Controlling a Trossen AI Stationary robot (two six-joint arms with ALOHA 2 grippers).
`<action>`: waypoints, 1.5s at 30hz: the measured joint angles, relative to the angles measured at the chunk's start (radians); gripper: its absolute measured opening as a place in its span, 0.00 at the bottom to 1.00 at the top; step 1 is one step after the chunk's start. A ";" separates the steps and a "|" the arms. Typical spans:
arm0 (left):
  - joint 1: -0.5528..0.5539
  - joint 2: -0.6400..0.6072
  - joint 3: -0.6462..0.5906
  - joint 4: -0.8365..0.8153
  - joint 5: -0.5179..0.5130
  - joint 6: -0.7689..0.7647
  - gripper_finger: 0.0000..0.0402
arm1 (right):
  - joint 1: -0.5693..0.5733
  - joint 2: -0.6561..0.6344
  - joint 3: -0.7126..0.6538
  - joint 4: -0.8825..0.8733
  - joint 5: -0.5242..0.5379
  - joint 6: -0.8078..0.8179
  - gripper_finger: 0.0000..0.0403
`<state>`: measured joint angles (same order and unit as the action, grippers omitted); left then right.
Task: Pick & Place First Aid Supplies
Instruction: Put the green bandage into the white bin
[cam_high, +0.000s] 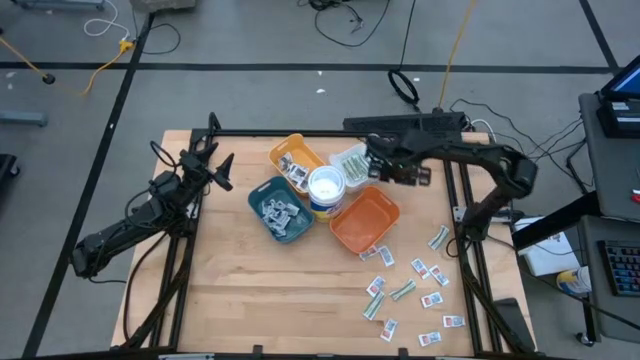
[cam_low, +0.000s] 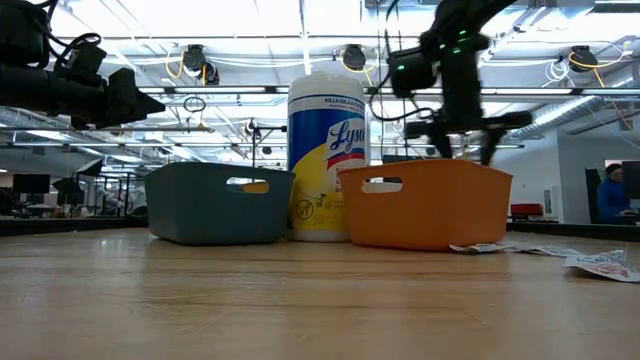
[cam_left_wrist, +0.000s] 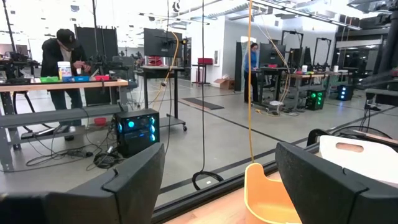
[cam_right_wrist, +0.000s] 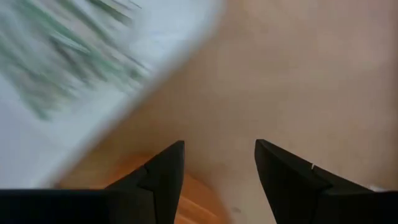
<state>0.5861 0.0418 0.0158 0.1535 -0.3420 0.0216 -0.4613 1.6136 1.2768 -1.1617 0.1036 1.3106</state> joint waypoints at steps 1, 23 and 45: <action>0.000 0.000 0.000 0.000 0.000 0.000 0.77 | 0.022 -0.024 -0.032 -0.001 0.000 0.033 0.47; 0.000 0.000 0.000 0.000 0.000 0.000 0.77 | 0.468 -0.324 -0.355 -0.146 -0.106 0.589 0.47; 0.000 0.000 0.000 0.000 0.000 0.000 0.77 | 0.647 -0.330 -0.719 0.208 -0.133 0.985 0.42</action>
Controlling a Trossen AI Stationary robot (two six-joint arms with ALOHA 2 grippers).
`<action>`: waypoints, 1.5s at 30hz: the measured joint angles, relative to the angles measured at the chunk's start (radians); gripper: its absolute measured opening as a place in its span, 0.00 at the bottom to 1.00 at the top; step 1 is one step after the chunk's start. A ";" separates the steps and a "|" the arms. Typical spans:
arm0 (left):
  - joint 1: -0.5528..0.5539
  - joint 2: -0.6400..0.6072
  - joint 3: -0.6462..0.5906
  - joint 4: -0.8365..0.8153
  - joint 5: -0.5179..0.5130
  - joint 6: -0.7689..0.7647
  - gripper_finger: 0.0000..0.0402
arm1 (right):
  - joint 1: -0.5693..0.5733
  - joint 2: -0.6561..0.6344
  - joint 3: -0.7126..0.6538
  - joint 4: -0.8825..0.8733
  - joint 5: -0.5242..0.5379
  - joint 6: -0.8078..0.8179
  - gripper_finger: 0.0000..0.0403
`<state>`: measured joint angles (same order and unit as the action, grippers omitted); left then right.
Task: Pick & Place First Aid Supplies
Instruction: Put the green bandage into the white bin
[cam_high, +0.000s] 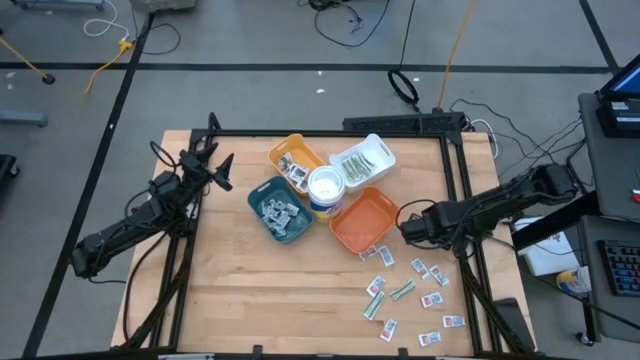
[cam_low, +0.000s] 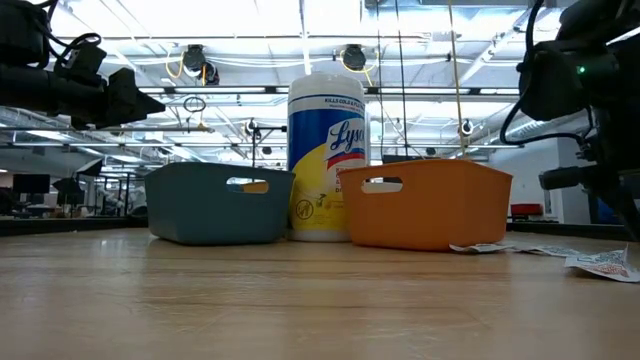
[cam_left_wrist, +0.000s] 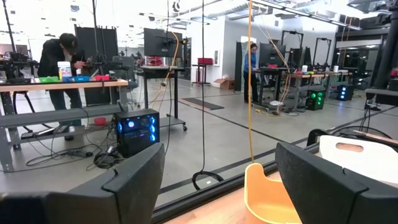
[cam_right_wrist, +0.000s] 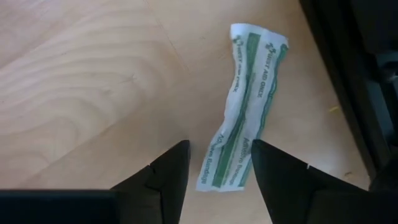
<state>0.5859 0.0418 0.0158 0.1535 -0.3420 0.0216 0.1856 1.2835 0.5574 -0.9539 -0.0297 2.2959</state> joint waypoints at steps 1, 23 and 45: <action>0.000 0.000 0.000 0.000 0.000 0.000 0.77 | 0.000 0.001 -0.004 0.004 0.001 0.000 0.41; 0.000 0.000 0.000 0.000 0.000 0.000 0.77 | -0.122 0.005 0.162 -0.206 -0.007 -0.413 0.01; 0.000 0.000 0.000 0.000 0.000 0.000 0.77 | -0.440 0.243 0.823 -0.613 0.031 -1.365 0.00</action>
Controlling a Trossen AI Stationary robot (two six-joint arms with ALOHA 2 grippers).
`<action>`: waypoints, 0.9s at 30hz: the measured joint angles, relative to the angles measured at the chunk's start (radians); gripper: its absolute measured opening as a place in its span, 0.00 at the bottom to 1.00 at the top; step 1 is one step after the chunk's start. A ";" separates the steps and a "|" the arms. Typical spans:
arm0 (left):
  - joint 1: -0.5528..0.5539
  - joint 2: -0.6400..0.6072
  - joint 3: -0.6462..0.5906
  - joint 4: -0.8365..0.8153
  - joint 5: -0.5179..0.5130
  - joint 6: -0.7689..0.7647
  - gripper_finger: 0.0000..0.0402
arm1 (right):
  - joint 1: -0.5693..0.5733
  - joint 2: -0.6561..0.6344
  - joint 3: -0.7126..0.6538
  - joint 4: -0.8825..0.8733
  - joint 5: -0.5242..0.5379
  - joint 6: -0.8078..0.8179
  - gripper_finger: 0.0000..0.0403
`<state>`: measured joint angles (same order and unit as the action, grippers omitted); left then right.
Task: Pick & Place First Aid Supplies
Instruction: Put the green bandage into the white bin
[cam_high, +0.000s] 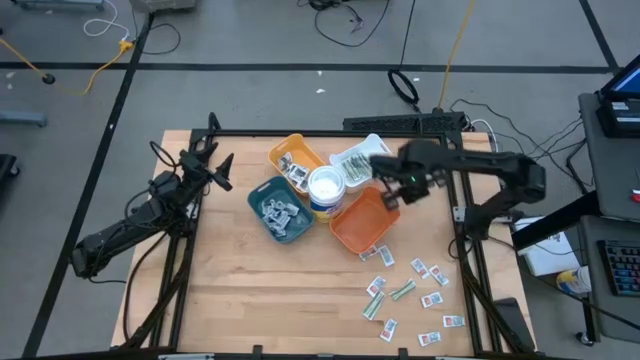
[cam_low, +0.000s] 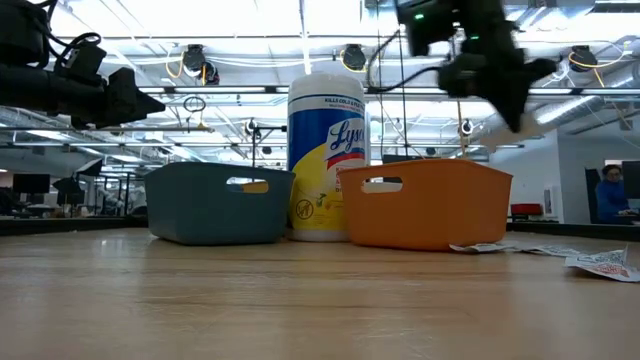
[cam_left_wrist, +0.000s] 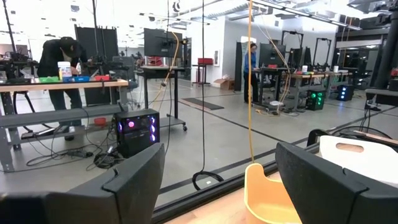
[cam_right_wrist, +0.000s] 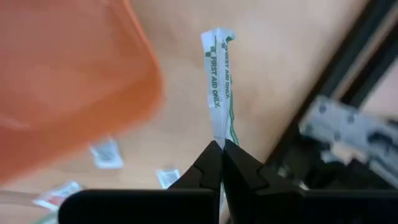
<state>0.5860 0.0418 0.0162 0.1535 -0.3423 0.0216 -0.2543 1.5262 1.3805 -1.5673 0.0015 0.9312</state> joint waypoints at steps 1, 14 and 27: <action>0.000 0.000 0.000 0.000 0.000 0.000 0.77 | -0.024 0.027 0.036 0.000 0.003 -0.036 0.00; 0.000 0.000 0.000 0.000 0.000 0.000 0.77 | -0.265 0.389 0.502 -0.005 0.028 -0.405 0.00; 0.000 0.000 0.000 0.000 0.000 0.000 0.77 | -0.295 0.565 0.644 0.107 0.026 -0.447 0.00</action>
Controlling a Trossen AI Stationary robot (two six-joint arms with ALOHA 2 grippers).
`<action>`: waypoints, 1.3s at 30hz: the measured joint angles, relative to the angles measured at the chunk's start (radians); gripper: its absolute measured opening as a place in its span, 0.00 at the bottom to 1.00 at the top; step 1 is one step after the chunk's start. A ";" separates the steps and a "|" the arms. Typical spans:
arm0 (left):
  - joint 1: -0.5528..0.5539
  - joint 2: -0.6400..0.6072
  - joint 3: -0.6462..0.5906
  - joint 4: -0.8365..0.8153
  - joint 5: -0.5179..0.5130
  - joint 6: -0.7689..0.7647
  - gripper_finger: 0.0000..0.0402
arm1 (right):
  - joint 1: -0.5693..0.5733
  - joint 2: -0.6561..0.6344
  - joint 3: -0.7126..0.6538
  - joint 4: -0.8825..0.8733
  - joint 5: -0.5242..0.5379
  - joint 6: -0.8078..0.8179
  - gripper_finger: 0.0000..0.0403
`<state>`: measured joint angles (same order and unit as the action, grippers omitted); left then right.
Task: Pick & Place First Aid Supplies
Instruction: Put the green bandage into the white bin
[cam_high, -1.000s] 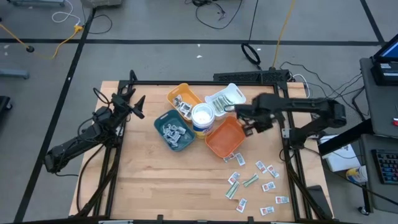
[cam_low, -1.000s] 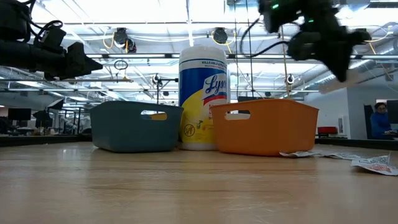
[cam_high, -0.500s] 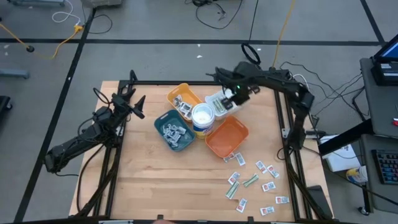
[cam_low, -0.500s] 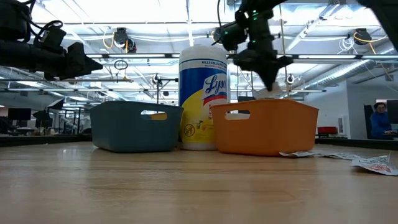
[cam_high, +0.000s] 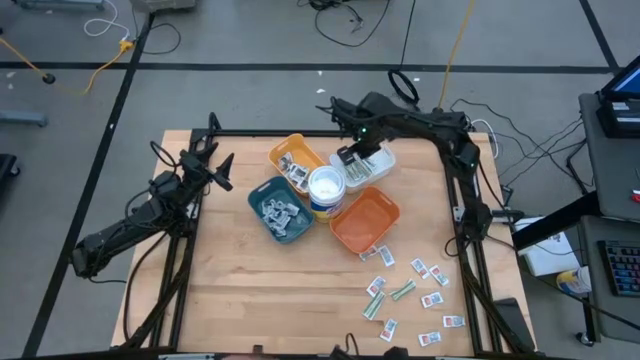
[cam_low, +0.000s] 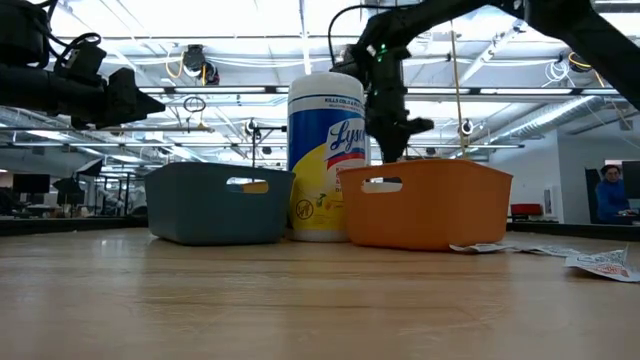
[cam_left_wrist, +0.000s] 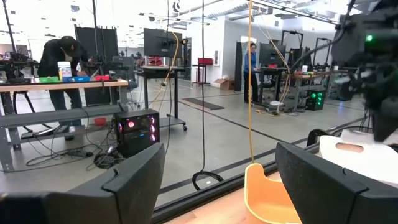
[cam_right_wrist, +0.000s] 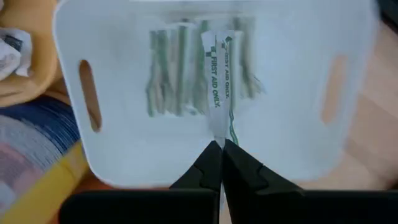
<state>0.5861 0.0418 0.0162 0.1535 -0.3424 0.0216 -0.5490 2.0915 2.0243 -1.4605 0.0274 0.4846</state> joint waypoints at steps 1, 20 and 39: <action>0.000 0.000 0.000 0.000 0.000 0.000 0.77 | 0.003 0.005 -0.014 0.020 -0.003 0.000 0.00; 0.000 0.000 0.000 0.000 0.000 0.000 0.77 | 0.043 0.039 -0.217 0.317 -0.057 -0.009 0.08; 0.000 0.000 0.000 0.000 0.000 0.000 0.77 | 0.032 -0.173 -0.203 0.288 -0.055 -0.644 0.60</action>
<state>0.5861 0.0418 0.0158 0.1535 -0.3424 0.0216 -0.5171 1.9180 1.8210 -1.1726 -0.0272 -0.1593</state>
